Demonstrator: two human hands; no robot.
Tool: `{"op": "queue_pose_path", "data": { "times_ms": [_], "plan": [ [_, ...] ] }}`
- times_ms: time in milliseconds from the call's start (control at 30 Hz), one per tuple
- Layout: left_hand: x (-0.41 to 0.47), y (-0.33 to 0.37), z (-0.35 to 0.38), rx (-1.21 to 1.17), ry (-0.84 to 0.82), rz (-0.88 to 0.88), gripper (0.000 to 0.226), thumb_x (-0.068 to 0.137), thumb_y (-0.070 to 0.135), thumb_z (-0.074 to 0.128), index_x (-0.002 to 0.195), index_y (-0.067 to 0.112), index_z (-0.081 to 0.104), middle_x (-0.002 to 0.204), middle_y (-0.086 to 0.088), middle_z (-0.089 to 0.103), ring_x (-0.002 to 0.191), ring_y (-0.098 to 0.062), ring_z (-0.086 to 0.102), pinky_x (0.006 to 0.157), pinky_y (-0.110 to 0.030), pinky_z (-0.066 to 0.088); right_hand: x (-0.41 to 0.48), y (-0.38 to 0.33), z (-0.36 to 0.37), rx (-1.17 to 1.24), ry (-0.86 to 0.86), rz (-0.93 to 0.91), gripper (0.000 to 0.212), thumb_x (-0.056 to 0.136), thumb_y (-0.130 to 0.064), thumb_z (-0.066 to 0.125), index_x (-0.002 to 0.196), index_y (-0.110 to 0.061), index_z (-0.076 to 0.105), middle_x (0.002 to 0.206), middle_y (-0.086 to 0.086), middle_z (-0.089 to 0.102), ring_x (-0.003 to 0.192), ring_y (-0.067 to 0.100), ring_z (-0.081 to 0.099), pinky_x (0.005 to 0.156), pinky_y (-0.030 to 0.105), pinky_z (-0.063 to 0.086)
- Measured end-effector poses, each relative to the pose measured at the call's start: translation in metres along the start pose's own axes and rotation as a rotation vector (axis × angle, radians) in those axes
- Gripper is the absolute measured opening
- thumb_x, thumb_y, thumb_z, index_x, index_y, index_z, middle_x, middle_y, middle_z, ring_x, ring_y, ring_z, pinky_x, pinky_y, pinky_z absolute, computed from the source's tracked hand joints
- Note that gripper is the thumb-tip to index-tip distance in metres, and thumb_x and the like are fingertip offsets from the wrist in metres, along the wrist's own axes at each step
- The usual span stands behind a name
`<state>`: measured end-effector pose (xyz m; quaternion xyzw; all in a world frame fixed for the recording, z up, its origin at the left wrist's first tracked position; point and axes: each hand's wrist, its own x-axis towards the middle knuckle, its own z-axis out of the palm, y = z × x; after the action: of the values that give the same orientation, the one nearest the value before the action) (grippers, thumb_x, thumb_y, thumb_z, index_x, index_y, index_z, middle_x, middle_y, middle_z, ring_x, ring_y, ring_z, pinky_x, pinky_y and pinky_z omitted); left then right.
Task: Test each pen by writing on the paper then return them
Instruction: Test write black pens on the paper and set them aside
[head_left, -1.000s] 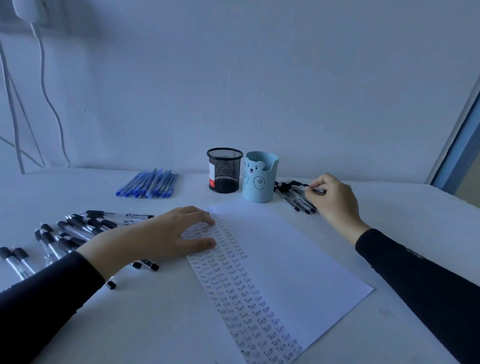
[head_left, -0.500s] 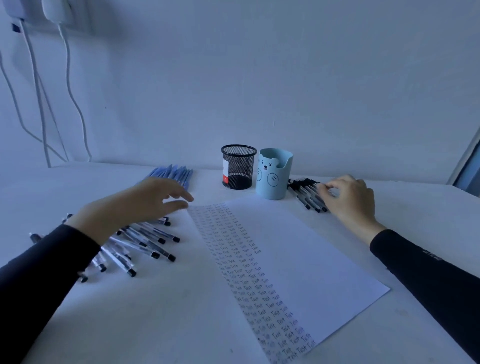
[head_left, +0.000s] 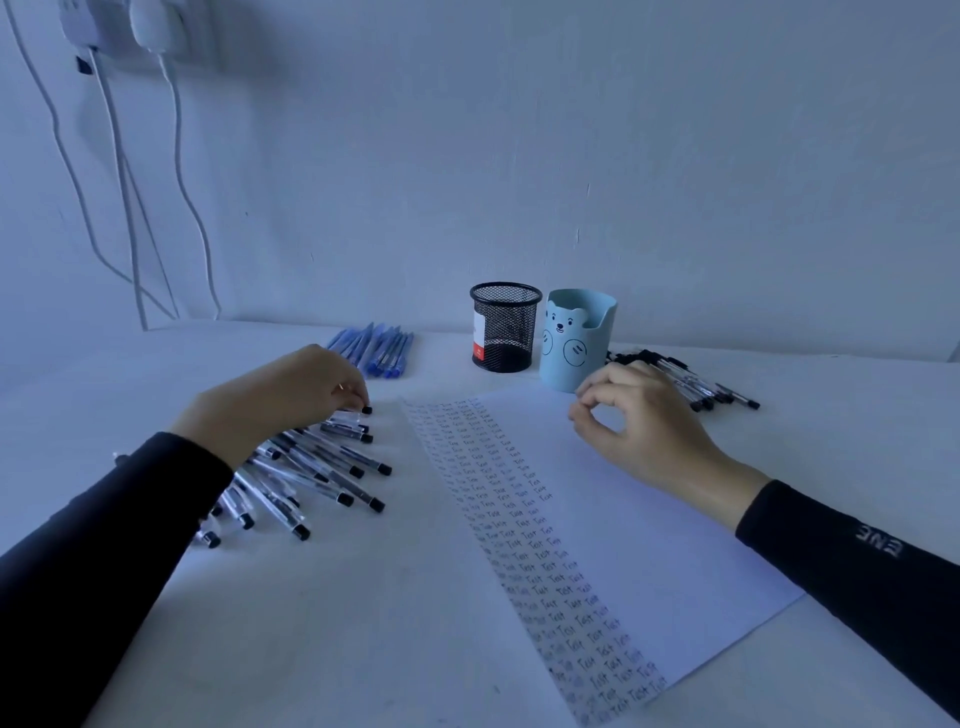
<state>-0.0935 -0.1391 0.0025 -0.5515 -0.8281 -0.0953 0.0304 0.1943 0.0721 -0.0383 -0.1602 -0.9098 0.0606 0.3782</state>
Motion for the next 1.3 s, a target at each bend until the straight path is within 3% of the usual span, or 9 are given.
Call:
{"op": "queue_pose_path", "data": {
  "times_ms": [233, 400, 500, 667, 767, 967, 1133, 1200, 1300],
  "plan": [
    [0.0, 0.04, 0.006, -0.233, 0.461, 0.365, 0.005, 0.086, 0.013, 0.07, 0.089, 0.012, 0.073, 0.082, 0.002, 0.065, 0.072, -0.007, 0.058, 0.069, -0.03, 0.048, 0.001, 0.007, -0.003, 0.081, -0.03, 0.069, 0.025, 0.085, -0.037, 0.06, 0.075, -0.017, 0.071, 0.086, -0.013, 0.065, 0.087, 0.021, 0.058, 0.081, 0.035, 0.045],
    [-0.014, 0.106, 0.032, -0.323, 0.335, 0.63, 0.016, 0.092, 0.022, 0.065, 0.099, 0.01, 0.072, 0.101, 0.0, 0.069, 0.084, -0.009, 0.066, 0.079, -0.026, 0.055, 0.002, 0.001, -0.005, 0.11, -0.06, 0.103, 0.039, 0.083, -0.05, 0.051, 0.077, -0.02, 0.074, 0.089, -0.013, 0.067, 0.09, 0.016, 0.058, 0.083, 0.03, 0.045],
    [-0.011, 0.108, 0.036, -0.44, 0.323, 0.582, 0.02, 0.09, 0.012, 0.066, 0.108, 0.009, 0.071, 0.113, -0.002, 0.067, 0.09, -0.007, 0.066, 0.083, -0.014, 0.052, 0.004, -0.02, -0.01, 0.312, -0.17, 0.227, 0.023, 0.09, -0.037, 0.062, 0.088, -0.021, 0.078, 0.099, -0.012, 0.066, 0.1, 0.006, 0.057, 0.082, 0.007, 0.036],
    [-0.004, 0.075, 0.026, -0.464, 0.451, 0.373, 0.02, 0.089, 0.001, 0.065, 0.106, 0.01, 0.071, 0.105, -0.003, 0.067, 0.092, 0.009, 0.062, 0.079, -0.004, 0.045, -0.005, -0.047, 0.002, 0.043, -0.31, 0.088, 0.049, 0.083, -0.06, 0.063, 0.116, -0.025, 0.072, 0.117, -0.012, 0.059, 0.112, 0.009, 0.047, 0.099, 0.029, 0.034],
    [-0.002, 0.065, 0.027, -0.412, 0.445, 0.316, 0.018, 0.09, 0.007, 0.065, 0.105, 0.014, 0.072, 0.102, -0.003, 0.067, 0.091, 0.008, 0.061, 0.078, -0.004, 0.045, -0.006, -0.044, 0.009, 0.019, -0.263, 0.065, 0.034, 0.085, -0.05, 0.069, 0.103, -0.022, 0.077, 0.11, -0.007, 0.064, 0.106, 0.014, 0.052, 0.094, 0.032, 0.038],
    [-0.009, 0.077, 0.026, -0.355, 0.053, 0.327, 0.033, 0.089, 0.047, 0.053, 0.111, 0.028, 0.069, 0.114, 0.012, 0.064, 0.103, -0.005, 0.061, 0.093, -0.023, 0.051, 0.011, -0.033, -0.019, 0.672, -0.144, 0.547, 0.013, 0.085, -0.03, 0.073, 0.083, -0.017, 0.072, 0.083, 0.0, 0.069, 0.076, 0.01, 0.059, 0.072, 0.024, 0.044],
    [-0.015, 0.085, 0.033, -0.304, -0.104, 0.329, 0.056, 0.077, 0.071, 0.051, 0.123, 0.04, 0.061, 0.132, 0.023, 0.052, 0.117, 0.011, 0.046, 0.096, -0.001, 0.026, 0.026, -0.026, -0.043, 1.375, -0.058, 0.843, 0.017, 0.1, -0.04, 0.048, 0.096, -0.026, 0.057, 0.084, 0.0, 0.071, 0.082, 0.019, 0.069, 0.084, 0.04, 0.052],
    [-0.017, 0.085, 0.033, -0.285, -0.136, 0.328, 0.059, 0.076, 0.071, 0.055, 0.127, 0.042, 0.057, 0.137, 0.026, 0.046, 0.123, 0.012, 0.041, 0.101, -0.007, 0.023, 0.026, -0.027, -0.046, 1.524, -0.081, 0.94, 0.026, 0.1, -0.049, 0.043, 0.104, -0.029, 0.06, 0.064, -0.002, 0.054, 0.057, 0.018, 0.054, 0.067, 0.033, 0.051],
    [-0.018, 0.086, 0.031, -0.277, -0.172, 0.305, 0.06, 0.075, 0.072, 0.056, 0.128, 0.045, 0.054, 0.141, 0.026, 0.042, 0.126, 0.009, 0.039, 0.105, -0.015, 0.024, 0.024, -0.032, -0.051, 1.528, -0.257, 1.028, 0.054, 0.09, -0.067, 0.042, 0.103, -0.022, 0.069, 0.054, -0.004, 0.025, 0.048, 0.014, 0.016, 0.05, 0.024, 0.02]
  ]
}}
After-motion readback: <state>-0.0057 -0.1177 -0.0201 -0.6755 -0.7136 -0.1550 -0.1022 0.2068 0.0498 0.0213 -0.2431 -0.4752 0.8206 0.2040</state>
